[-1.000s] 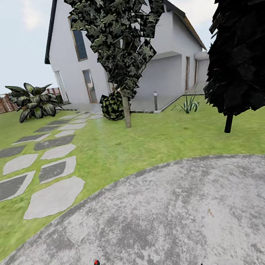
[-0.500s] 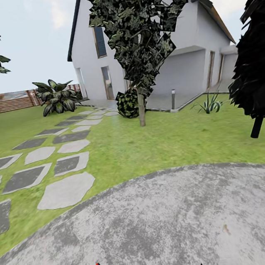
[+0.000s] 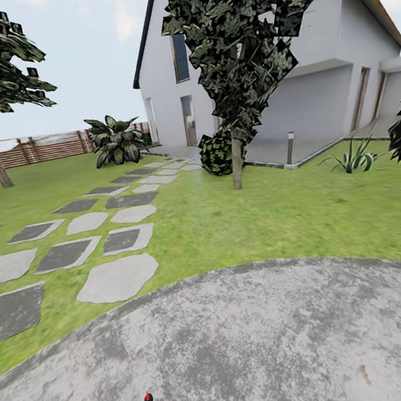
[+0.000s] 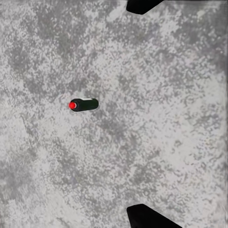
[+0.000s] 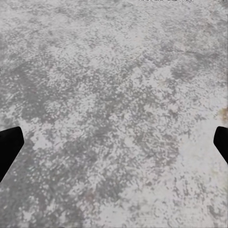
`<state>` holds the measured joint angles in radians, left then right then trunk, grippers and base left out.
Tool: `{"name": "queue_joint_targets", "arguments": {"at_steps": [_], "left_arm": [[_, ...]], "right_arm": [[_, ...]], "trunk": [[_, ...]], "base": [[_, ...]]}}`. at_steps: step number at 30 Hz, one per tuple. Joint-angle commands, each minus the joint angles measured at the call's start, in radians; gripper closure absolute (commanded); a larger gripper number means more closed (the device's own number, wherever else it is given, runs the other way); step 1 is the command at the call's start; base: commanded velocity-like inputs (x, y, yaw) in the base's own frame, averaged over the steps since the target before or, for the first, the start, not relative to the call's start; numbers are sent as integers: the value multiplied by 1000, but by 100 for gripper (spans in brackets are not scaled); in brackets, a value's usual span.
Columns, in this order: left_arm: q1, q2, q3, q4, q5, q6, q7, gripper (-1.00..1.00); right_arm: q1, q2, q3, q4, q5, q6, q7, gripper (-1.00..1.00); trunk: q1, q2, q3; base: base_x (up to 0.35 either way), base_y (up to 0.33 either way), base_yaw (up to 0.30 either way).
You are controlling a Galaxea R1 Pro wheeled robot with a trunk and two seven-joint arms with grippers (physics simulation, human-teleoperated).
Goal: In the garden, pick up the pesticide atomizer on the floor and spray pesticide onto both trees until each tree trunk is fully covered.
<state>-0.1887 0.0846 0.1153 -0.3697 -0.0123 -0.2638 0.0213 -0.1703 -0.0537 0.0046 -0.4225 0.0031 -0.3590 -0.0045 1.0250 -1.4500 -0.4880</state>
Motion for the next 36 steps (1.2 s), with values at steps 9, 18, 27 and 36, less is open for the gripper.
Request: {"name": "queue_joint_targets", "arguments": {"at_steps": [9,18,27,36], "left_arm": [[0,1,2,0,1,0,0,-100],[0,3,9,0,12,-3,0,-100],[0,1,1,-5,4,-4,-1,-100],[-68,-11,-1,-35,8,-46,-9,-100]], "right_arm": [[0,0,0,1,0,-1,3,-100],[0,0,-2,1,0,-2,2,-100],[0,0,-2,1,0,-2,1,-100],[-2,1,-3,-24,-2,-2,0,-100]], "trunk": [[0,0,-2],[0,0,-2],[0,0,-2],[0,0,-3]], "base": [[11,-277,104],[0,-115,183],[0,-1,277],[0,0,277]]}}
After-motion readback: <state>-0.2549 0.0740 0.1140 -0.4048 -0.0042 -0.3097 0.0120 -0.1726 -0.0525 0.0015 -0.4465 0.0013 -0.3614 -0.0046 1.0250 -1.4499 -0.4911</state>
